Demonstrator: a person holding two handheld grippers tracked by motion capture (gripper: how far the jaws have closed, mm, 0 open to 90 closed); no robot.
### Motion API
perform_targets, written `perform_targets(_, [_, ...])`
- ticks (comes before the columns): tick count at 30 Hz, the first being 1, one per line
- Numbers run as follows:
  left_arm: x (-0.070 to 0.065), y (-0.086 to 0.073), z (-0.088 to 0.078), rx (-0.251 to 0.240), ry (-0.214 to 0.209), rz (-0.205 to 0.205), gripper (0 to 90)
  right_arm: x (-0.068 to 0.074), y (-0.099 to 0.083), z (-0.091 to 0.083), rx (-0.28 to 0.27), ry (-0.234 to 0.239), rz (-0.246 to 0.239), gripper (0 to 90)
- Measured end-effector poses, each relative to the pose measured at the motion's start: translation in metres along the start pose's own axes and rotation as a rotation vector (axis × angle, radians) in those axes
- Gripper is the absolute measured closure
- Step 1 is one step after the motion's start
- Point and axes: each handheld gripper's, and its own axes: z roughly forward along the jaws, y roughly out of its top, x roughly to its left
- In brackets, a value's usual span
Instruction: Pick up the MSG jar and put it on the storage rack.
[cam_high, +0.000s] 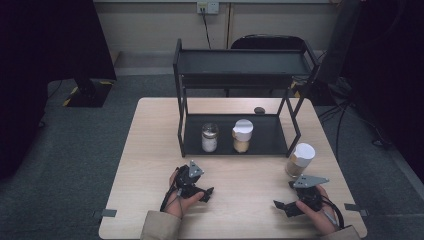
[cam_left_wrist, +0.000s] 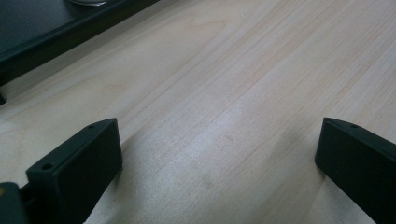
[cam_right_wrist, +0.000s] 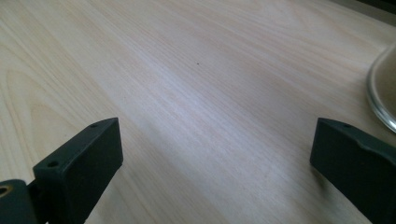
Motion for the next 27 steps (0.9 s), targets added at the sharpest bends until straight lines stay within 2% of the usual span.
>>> perform_targets(14, [0.000,0.000,0.000,0.000,0.000,0.000,0.1,-0.009,-0.011,-0.013,0.002,-0.039,0.036,1.4])
perform_targets(27, [0.000,0.000,0.000,0.000,0.000,0.000,0.1,-0.017,-0.020,-0.027,-0.027,-0.082,0.078,1.4])
